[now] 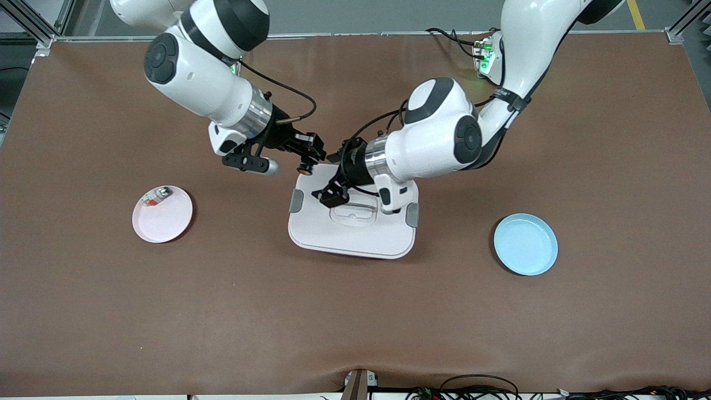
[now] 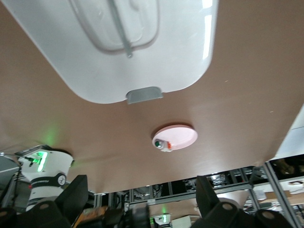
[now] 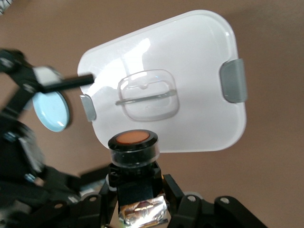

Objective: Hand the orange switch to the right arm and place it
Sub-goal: 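Move the switch to the white plate while the left gripper withdraws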

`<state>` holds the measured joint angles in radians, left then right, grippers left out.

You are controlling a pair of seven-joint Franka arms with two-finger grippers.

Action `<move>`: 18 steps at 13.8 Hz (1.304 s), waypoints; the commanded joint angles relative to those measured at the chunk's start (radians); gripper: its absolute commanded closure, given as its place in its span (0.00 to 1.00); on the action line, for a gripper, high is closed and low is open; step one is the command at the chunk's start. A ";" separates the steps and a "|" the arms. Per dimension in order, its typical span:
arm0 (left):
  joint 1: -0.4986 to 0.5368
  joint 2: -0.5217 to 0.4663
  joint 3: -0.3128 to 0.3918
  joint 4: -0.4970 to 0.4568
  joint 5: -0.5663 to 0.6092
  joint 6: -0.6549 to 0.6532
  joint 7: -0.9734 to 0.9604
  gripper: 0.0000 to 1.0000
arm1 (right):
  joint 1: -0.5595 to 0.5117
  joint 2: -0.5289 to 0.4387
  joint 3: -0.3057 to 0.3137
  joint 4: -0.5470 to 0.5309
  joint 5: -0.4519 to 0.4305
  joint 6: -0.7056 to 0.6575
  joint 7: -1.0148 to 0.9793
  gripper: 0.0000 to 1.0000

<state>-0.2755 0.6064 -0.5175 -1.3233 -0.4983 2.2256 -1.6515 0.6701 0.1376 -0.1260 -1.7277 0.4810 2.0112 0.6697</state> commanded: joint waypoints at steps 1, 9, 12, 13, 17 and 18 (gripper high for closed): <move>0.007 -0.048 0.046 -0.002 0.058 -0.009 -0.001 0.00 | -0.036 0.004 0.011 0.069 -0.093 -0.135 -0.097 1.00; 0.180 -0.129 0.060 -0.004 0.415 -0.220 0.305 0.00 | -0.102 -0.041 0.009 0.060 -0.412 -0.367 -0.601 1.00; 0.281 -0.151 0.062 -0.008 0.492 -0.312 0.517 0.00 | -0.159 -0.082 0.009 0.007 -0.490 -0.367 -0.824 1.00; 0.306 -0.155 0.062 -0.007 0.538 -0.339 0.559 0.00 | -0.171 -0.099 0.009 -0.013 -0.516 -0.361 -0.902 1.00; 0.403 -0.168 0.062 -0.010 0.656 -0.408 0.741 0.00 | -0.234 -0.205 0.009 -0.181 -0.643 -0.223 -1.180 1.00; 0.421 -0.171 0.062 -0.010 0.678 -0.426 0.795 0.00 | -0.251 -0.248 0.009 -0.264 -0.666 -0.144 -1.241 1.00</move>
<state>0.1138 0.4663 -0.4517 -1.3134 0.1383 1.8368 -0.9394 0.4499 0.0054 -0.1309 -1.8180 -0.1276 1.7514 -0.4678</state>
